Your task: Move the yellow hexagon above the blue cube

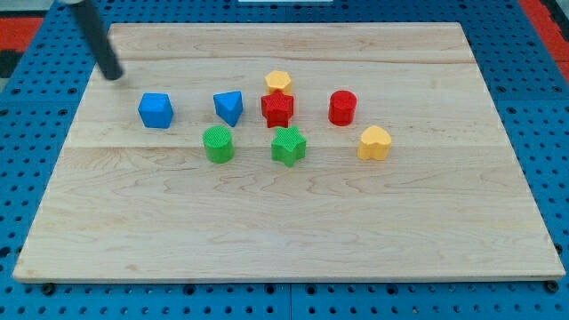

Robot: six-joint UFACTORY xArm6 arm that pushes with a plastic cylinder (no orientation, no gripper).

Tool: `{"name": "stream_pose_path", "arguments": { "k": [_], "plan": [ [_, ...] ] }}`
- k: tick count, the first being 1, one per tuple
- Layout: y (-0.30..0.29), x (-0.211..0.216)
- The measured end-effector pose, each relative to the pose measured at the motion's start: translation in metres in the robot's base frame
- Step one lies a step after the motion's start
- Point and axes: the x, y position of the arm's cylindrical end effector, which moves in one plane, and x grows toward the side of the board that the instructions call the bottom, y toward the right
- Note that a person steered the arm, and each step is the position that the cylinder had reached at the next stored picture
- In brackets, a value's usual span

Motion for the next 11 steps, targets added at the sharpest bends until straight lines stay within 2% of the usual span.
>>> {"name": "stream_pose_path", "arguments": {
  "k": [1, 2, 3, 4, 5, 6, 8, 9, 11],
  "plan": [
    [0.134, -0.032],
    [0.234, -0.026],
    [0.279, 0.001],
    [0.273, 0.029],
    [0.235, 0.048],
    [0.182, 0.048],
    [0.084, 0.025],
    [0.074, -0.005],
    [0.006, -0.003]
  ]
}}
